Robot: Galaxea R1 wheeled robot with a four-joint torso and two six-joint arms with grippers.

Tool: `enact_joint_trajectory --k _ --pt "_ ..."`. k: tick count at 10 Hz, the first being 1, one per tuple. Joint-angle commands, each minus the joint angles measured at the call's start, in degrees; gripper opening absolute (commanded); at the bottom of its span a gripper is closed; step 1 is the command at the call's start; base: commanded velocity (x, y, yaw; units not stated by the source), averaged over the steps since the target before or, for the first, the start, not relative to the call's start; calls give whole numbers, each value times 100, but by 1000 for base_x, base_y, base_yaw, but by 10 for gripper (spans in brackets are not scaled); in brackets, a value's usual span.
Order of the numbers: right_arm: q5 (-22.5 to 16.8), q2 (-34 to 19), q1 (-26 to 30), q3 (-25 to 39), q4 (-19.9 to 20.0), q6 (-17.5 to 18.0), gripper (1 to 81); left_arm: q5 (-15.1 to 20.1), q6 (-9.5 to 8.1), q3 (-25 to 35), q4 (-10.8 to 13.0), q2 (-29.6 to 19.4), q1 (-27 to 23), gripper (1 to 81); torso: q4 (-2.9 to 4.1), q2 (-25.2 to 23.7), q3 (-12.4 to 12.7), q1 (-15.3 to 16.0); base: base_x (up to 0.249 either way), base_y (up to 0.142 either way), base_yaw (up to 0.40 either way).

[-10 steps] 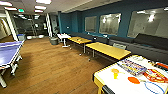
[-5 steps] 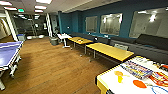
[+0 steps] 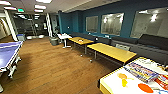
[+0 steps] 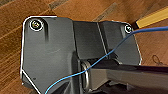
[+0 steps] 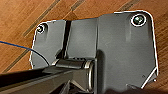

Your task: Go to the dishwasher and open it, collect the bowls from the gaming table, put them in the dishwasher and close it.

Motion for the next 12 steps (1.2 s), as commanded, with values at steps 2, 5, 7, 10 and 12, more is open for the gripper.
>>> enact_joint_trajectory --k 2,5,7,10,12 --pt "-280 19 291 42 0 7 811 275 4 39 33 29 -263 811 0 0 0 1 135 0 0" --pt "-280 19 291 42 0 7 811 275 4 39 24 29 -271 811 0 0 0 1 135 0 0" --pt "-280 19 291 42 0 7 811 275 4 39 24 29 -271 811 0 0 0 1 121 0 0" --pt "-280 28 300 42 0 7 811 275 -5 39 15 38 -271 811 0 0 0 6 26 0 0" --pt "-280 28 291 42 0 7 811 275 -5 22 7 47 -271 811 0 0 0 3 0 0 0"
